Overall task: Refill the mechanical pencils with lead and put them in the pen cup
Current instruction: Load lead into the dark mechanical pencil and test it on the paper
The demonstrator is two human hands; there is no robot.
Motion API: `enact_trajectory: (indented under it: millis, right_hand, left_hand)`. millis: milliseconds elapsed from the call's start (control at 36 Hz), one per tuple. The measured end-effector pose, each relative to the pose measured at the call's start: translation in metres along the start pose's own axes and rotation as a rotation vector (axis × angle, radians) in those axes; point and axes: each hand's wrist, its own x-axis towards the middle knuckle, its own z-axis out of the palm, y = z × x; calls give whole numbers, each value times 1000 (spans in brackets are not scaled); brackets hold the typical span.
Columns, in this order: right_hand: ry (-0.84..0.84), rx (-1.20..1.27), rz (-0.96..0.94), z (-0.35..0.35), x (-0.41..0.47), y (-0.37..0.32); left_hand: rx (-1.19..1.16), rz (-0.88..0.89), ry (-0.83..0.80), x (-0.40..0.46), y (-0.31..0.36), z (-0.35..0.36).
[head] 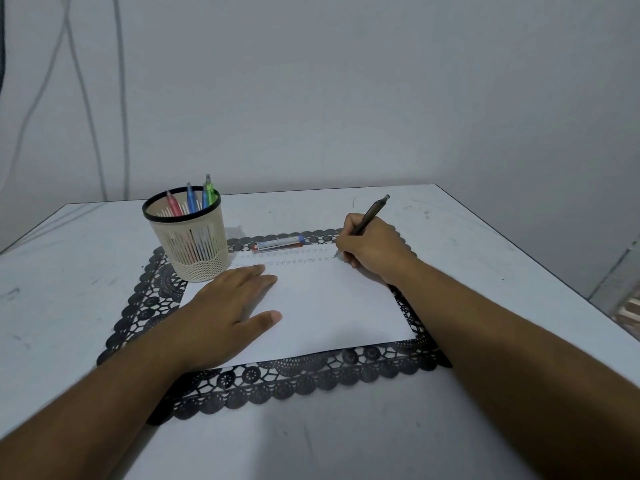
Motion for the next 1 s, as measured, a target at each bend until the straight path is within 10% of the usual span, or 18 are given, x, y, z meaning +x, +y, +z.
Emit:
enact_trajectory:
  millis: [583,806,1000]
  right_hand:
    - [176,363,8,-15,9,-11]
    - [91,289,78,-18,2,-25]
    - [86,143,-135,15,-11,-65]
  left_hand:
    - [-38,45,99,-5,-1,-2]
    - [-129,299,1135,-21,15,-42]
    - [-454,-49,1206,-10,-23,-38]
